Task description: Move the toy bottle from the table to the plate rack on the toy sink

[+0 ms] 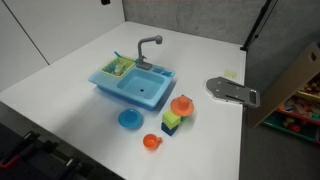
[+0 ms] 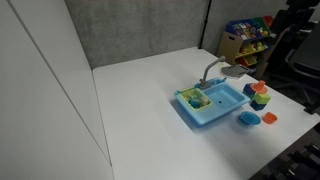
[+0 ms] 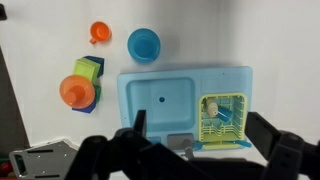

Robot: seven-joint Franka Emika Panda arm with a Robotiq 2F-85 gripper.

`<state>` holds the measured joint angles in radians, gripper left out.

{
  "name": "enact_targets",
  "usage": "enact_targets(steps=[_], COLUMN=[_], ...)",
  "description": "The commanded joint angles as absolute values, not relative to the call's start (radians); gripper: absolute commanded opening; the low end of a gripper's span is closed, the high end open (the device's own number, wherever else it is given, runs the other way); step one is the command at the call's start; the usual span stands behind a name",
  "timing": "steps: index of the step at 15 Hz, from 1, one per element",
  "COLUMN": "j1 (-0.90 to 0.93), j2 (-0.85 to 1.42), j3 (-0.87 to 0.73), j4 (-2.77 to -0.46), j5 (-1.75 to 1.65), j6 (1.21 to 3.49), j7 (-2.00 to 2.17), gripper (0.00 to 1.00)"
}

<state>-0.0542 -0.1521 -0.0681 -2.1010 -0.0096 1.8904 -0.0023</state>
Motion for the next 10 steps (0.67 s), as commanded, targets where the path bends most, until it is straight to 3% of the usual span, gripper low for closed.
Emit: enact_targets(steps=[1,10], j1=[-0.063,-0.059], j2=[-0.246,-0.285], j3=[-0.066,-0.067], j4=[-2.102,-2.097], j5=[-0.053,-0.052], j6=[1.802,1.766], j7=[-0.015,-0.005], gripper=[1.0,1.0])
